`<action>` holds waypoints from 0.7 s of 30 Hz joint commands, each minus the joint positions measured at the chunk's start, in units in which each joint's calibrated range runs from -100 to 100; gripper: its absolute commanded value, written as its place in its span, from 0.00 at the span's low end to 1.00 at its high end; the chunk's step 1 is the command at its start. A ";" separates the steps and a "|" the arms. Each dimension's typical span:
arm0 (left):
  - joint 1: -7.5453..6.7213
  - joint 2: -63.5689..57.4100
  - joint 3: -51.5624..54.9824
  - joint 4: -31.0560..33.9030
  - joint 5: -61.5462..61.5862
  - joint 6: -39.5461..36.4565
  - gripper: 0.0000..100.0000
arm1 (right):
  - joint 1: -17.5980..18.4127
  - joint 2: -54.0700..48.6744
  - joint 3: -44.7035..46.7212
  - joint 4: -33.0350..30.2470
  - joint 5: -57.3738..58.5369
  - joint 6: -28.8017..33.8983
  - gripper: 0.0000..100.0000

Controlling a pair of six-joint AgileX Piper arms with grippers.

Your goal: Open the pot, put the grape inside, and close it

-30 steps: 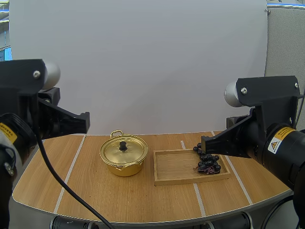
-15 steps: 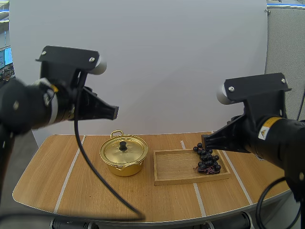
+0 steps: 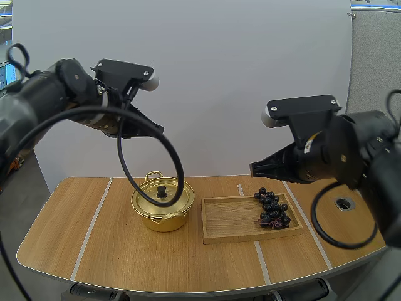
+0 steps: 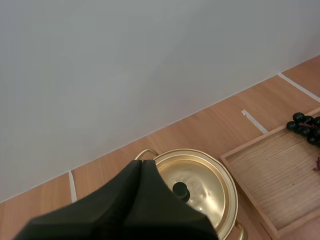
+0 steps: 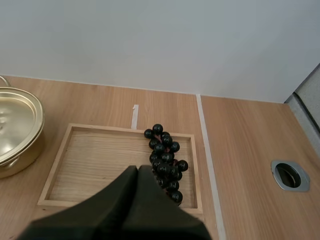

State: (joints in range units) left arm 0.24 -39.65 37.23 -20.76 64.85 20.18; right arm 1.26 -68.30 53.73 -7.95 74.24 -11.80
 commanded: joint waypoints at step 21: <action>0.16 11.78 -0.72 -5.08 0.68 5.39 1.00 | -0.21 8.17 -0.54 -0.61 -3.59 0.63 0.67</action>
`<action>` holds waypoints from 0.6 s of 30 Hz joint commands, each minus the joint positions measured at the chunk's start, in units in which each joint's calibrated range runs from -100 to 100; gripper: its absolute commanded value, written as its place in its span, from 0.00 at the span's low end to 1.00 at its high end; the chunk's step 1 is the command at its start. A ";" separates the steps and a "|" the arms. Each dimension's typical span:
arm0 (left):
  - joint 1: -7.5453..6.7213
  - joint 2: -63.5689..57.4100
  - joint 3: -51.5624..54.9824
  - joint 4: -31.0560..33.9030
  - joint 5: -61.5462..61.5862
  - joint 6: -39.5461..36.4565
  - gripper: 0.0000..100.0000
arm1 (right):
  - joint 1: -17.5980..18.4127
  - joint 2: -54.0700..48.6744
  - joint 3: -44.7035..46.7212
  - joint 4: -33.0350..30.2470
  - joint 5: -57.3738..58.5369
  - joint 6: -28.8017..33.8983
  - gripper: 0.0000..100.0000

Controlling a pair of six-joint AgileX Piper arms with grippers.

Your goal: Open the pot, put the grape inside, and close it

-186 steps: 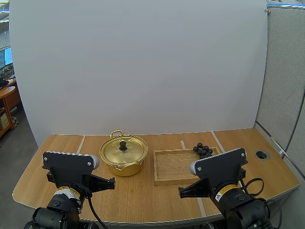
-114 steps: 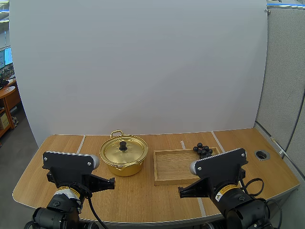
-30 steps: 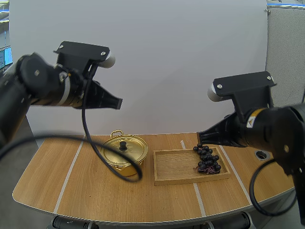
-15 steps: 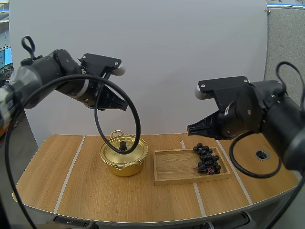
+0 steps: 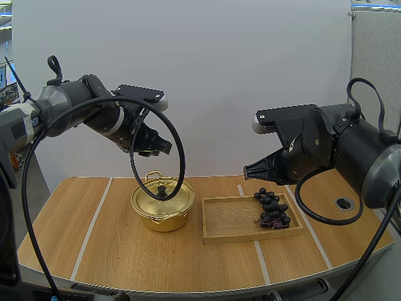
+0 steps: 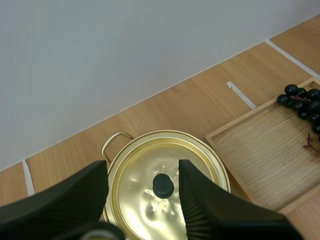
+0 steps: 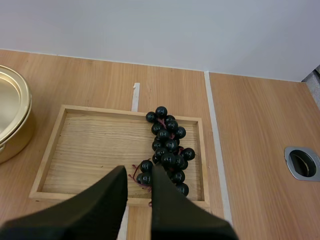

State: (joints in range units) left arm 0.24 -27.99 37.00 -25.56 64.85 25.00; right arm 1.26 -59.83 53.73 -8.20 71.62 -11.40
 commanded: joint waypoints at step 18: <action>0.16 0.54 -0.48 1.43 8.44 7.50 1.00 | -0.21 -0.43 -0.54 -0.47 -0.97 3.07 1.00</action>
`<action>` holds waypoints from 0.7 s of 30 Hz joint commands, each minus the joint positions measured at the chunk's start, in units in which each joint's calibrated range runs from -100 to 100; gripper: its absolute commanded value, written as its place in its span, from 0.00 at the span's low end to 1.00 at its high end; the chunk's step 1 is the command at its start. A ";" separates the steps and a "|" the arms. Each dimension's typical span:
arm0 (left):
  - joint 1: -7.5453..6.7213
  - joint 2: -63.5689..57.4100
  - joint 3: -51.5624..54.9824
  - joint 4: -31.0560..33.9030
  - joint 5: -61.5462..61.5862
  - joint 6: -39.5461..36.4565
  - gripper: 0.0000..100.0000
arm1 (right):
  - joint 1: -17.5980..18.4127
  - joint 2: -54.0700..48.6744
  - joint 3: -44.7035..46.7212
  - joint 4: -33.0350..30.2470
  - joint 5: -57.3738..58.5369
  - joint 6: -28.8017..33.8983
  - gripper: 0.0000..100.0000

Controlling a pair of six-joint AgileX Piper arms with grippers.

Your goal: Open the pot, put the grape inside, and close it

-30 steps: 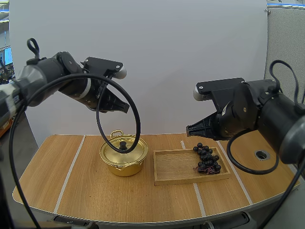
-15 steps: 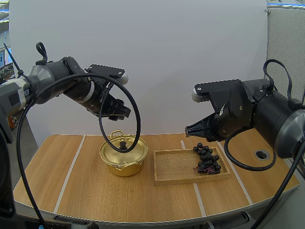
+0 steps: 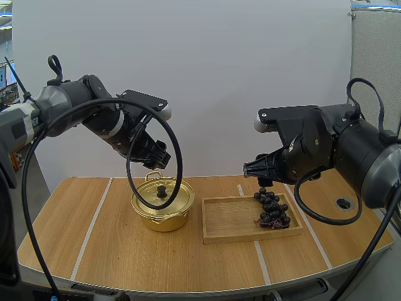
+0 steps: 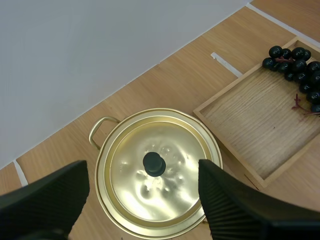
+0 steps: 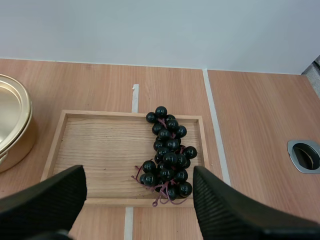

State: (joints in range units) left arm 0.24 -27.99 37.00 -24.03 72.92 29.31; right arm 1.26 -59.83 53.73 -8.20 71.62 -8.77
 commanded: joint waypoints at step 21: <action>-4.01 19.69 -14.24 8.45 9.14 2.00 1.00 | -0.21 -0.43 -0.54 -0.47 -0.97 0.65 1.00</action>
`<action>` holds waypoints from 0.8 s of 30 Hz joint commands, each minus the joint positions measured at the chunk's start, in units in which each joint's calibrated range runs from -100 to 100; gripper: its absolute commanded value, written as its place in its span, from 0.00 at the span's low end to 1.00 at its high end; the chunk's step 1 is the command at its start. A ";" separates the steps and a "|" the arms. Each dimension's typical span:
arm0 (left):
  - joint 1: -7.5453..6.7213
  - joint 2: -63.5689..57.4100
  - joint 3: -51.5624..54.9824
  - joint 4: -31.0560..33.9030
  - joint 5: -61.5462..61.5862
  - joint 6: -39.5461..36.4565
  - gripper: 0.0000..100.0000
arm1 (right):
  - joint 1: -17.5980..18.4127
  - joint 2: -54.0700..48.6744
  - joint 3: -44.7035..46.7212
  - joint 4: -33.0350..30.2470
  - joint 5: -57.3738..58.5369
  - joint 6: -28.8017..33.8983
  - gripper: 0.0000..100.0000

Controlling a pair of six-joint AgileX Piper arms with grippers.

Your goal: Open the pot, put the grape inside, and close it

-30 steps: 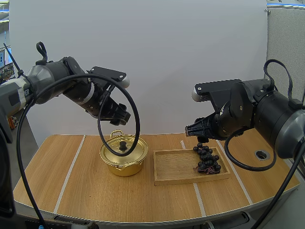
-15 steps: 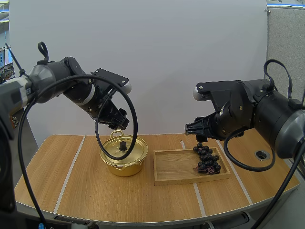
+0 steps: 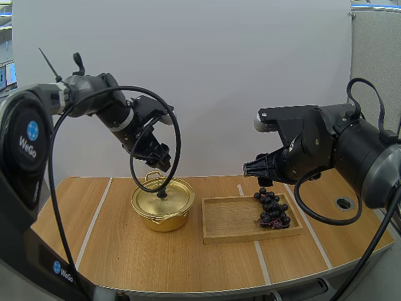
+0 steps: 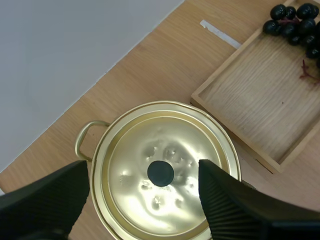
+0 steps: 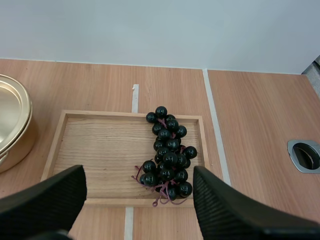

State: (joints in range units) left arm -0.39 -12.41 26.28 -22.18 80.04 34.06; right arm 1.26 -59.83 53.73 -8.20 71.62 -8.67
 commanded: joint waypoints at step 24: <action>-4.91 19.44 -8.77 13.47 7.30 -6.23 1.00 | -0.21 -0.43 -0.54 -0.47 -0.97 0.55 1.00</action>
State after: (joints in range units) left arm -5.11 5.46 18.04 -9.10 87.29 27.87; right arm 1.26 -59.83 53.73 -8.20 71.62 -8.67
